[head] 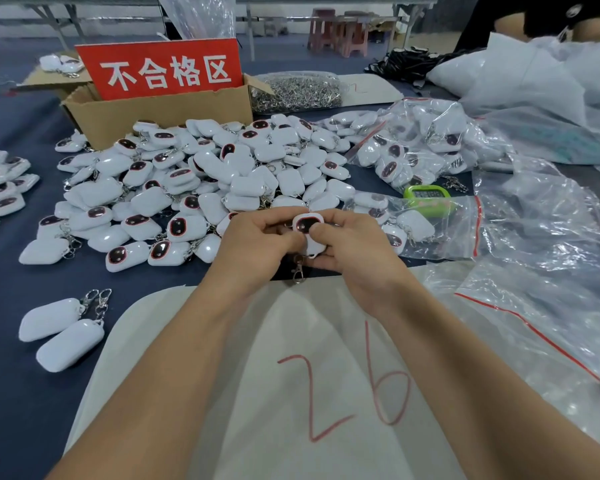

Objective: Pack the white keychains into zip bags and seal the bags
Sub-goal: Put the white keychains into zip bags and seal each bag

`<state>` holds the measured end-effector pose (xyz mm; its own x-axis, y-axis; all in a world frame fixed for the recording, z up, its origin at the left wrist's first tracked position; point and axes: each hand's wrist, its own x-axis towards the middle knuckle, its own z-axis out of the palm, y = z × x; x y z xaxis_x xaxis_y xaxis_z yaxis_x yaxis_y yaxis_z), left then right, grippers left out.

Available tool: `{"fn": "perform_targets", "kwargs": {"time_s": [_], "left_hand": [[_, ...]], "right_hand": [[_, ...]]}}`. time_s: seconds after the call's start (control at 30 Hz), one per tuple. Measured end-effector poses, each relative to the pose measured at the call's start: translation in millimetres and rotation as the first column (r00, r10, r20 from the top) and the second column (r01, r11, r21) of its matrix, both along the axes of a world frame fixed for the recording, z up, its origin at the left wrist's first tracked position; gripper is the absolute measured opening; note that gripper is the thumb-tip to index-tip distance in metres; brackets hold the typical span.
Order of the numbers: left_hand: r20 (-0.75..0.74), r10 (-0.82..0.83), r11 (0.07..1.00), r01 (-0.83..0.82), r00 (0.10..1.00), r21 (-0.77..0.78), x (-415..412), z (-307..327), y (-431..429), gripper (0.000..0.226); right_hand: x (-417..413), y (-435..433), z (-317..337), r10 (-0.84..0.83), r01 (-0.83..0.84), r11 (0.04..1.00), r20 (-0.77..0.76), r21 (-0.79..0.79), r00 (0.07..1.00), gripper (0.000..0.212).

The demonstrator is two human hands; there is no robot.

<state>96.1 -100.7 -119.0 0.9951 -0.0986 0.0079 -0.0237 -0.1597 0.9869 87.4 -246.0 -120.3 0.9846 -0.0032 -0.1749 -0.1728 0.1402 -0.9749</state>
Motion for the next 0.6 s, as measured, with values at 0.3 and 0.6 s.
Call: {"fn": "perform_targets", "kwargs": {"time_s": [0.3,0.6], "left_hand": [[-0.160,-0.053,0.990,0.031,0.986,-0.137,2.5,2.3,-5.4,0.042],[-0.169,-0.074,0.979,0.039,0.983,-0.198,4.8,2.5,-5.9,0.035]], "right_hand": [[2.4,-7.3,3.7,0.032,-0.024,0.995,-0.082,0.099,0.996,0.022],[1.5,-4.5,4.3,-0.005,0.009,0.996,-0.042,0.087,0.999,0.021]]}}
